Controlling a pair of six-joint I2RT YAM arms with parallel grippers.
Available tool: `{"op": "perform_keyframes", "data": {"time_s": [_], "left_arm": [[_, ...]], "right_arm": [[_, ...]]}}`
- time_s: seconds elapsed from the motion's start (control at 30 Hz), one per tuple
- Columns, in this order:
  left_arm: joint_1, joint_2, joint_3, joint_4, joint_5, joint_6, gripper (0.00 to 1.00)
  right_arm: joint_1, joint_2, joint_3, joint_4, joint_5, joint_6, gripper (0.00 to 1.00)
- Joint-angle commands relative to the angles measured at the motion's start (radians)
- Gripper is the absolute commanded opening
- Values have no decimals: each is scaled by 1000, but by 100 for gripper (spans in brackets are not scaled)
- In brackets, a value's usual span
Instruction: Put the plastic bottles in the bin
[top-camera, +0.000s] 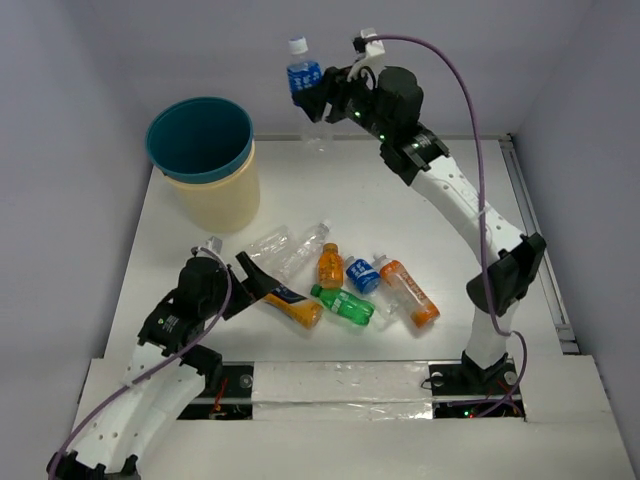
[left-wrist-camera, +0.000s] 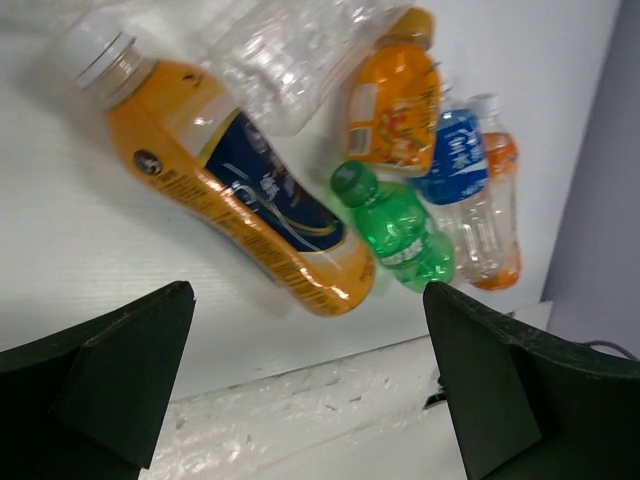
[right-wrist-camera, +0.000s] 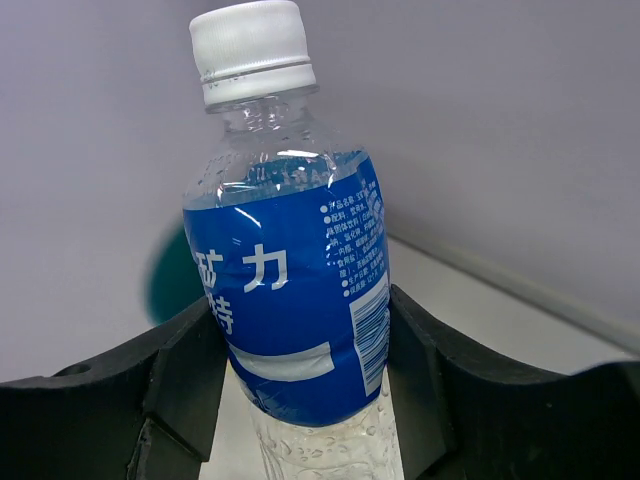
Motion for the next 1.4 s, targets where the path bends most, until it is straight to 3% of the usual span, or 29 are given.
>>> {"op": "perform_keyframes", "data": {"time_s": [0.0, 0.3, 0.53, 0.67, 0.77, 0.9, 1.0, 1.27, 1.37], "left_arm": [[-28, 68, 46, -80, -68, -34, 99], [-63, 193, 38, -98, -98, -76, 99], [-63, 231, -2, -28, -101, -126, 99], [-72, 263, -15, -9, -96, -133, 99], [-72, 277, -29, 9, -104, -136, 99], [-72, 295, -49, 55, -111, -145, 99], [-72, 321, -42, 75, -119, -143, 99], [-72, 355, -48, 113, -119, -154, 99], [-72, 360, -64, 136, -131, -156, 99]], "right_arm": [[63, 83, 143, 314, -64, 177, 46], [177, 461, 605, 526, 31, 326, 50], [217, 609, 677, 627, 246, 280, 54], [235, 684, 730, 633, 289, 241, 56], [245, 689, 704, 649, 301, 217, 60], [245, 706, 695, 630, 298, 197, 85], [245, 687, 663, 621, 280, 177, 95], [245, 609, 598, 586, 191, 117, 100], [245, 506, 411, 636, 183, 116, 100]]}}
